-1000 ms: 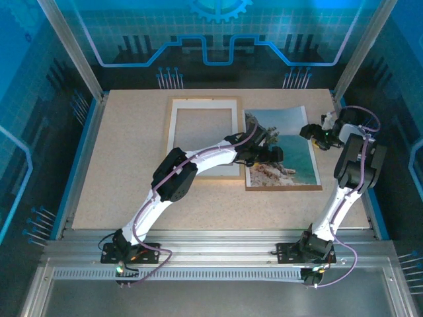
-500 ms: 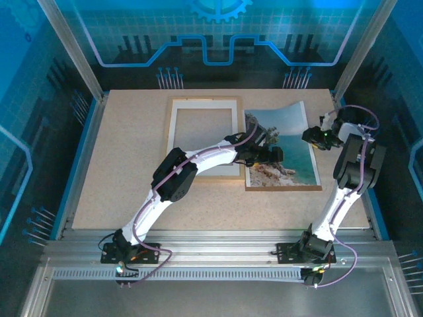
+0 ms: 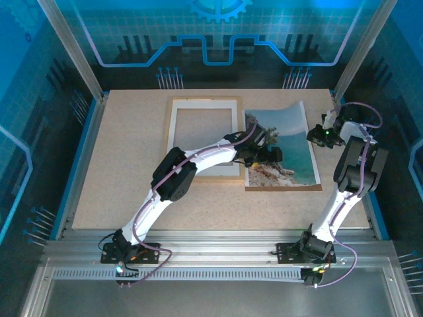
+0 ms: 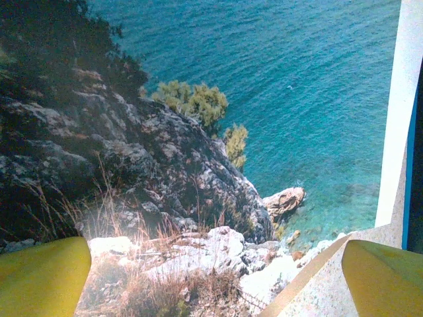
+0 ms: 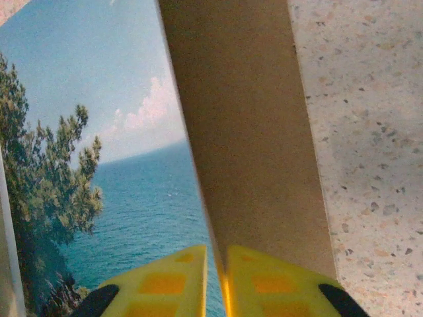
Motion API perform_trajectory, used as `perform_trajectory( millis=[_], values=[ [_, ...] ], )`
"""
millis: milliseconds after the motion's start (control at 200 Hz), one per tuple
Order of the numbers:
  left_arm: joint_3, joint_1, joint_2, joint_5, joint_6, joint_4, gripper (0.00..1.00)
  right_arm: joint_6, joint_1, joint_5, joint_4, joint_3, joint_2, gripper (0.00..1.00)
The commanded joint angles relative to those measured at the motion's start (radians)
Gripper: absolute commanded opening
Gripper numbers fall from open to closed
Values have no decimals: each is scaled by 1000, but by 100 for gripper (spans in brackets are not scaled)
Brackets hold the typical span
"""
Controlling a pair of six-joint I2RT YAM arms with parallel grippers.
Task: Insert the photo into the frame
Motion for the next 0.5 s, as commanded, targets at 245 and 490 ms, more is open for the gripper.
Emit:
perform_trajectory(
  millis=[245, 490],
  values=[
    [44, 14, -138, 102, 57, -57, 99, 45, 12, 35, -120, 43, -118, 0],
    [-104, 90, -326, -14, 252, -77, 99, 119, 2, 47, -180, 27, -298, 0]
  ],
)
